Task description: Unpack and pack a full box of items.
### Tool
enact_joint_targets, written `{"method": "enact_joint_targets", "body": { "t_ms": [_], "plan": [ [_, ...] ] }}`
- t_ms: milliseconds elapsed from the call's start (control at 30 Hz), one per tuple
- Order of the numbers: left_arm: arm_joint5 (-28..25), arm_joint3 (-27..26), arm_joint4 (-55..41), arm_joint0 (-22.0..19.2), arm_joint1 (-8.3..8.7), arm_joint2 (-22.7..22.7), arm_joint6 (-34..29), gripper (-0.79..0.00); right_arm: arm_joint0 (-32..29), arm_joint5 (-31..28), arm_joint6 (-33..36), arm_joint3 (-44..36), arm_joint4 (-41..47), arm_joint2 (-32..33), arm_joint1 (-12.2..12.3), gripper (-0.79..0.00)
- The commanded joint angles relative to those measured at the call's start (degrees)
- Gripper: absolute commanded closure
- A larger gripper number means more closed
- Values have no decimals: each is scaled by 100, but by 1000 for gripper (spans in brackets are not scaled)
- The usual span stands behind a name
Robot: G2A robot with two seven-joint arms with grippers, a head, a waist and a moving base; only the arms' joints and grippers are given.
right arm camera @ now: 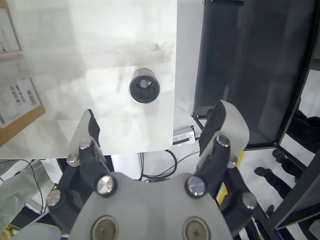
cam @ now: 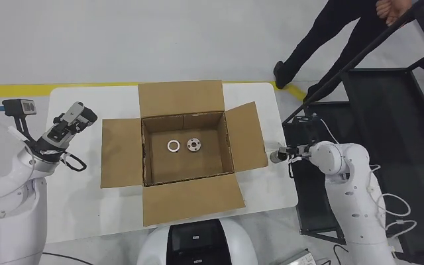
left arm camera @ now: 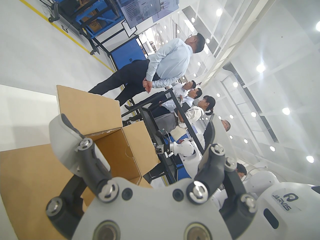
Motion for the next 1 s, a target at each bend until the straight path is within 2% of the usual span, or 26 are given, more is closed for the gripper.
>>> {"method": "enact_joint_targets", "body": {
  "t_ms": [0, 200, 400, 600, 733, 967],
  "plan": [
    [0, 0, 0, 0, 0, 0, 0, -785, -12, 124, -45, -322, 324, 184, -3, -785],
    [0, 0, 0, 0, 0, 0, 0, -785, 89, 199, -86, -1205, 1399, 350, -17, -785],
    [0, 0, 0, 0, 0, 0, 0, -785, 289, 26, -199, -1670, 1786, -112, -19, -785],
    [0, 0, 0, 0, 0, 0, 0, -785, 606, -144, -257, -1619, 2070, -774, -30, -785],
    [0, 0, 0, 0, 0, 0, 0, -785, 826, -59, -355, -1532, 2241, -1180, -51, -785],
    [0, 0, 0, 0, 0, 0, 0, -785, 838, -60, -346, -1526, 2253, -1216, -52, -785]
  ]
}}
